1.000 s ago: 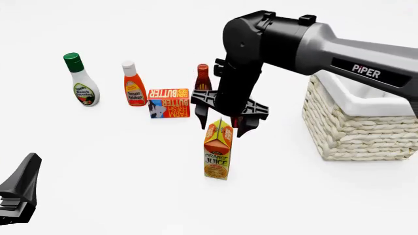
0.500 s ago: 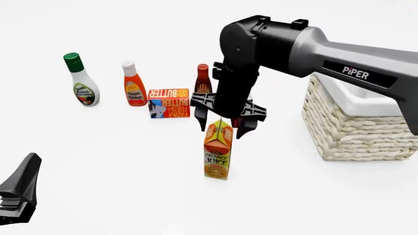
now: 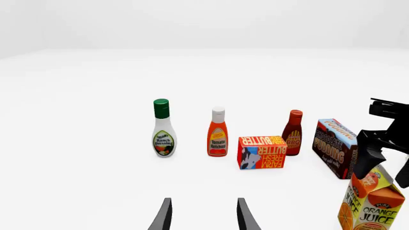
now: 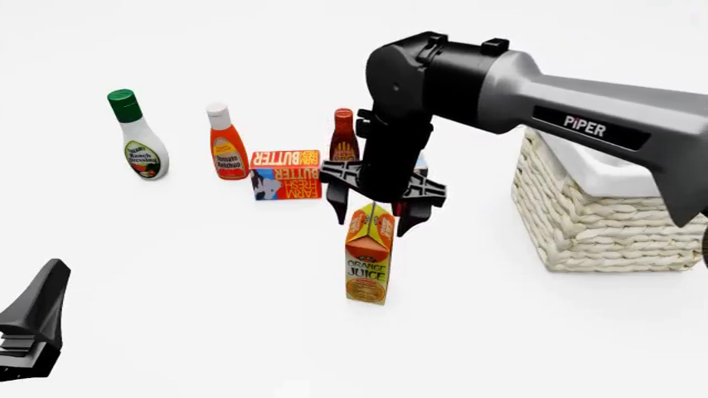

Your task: Pick the orange juice and place it in the basket.

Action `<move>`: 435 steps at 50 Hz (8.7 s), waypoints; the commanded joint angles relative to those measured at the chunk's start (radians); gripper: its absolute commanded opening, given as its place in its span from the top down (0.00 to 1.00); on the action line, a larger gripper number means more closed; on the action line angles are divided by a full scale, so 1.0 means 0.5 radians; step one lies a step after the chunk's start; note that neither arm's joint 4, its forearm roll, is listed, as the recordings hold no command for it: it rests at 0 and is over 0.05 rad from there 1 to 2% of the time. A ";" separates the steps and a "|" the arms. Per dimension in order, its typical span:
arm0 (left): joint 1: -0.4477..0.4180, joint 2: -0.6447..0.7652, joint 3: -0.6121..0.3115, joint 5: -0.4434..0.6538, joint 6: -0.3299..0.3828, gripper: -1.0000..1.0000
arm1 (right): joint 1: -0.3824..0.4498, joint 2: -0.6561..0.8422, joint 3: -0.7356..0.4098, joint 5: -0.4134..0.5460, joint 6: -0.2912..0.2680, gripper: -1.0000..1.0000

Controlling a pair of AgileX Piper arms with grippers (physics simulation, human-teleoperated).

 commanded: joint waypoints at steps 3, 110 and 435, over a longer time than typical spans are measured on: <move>0.000 0.000 0.000 0.000 0.000 0.00 | -0.003 0.028 0.002 0.000 -0.009 0.00; 0.000 0.000 0.000 0.000 0.000 0.00 | 0.057 -0.059 0.022 0.000 -0.035 1.00; 0.000 0.000 0.000 0.000 0.000 0.00 | -1.752 -0.903 -0.251 0.000 -1.966 1.00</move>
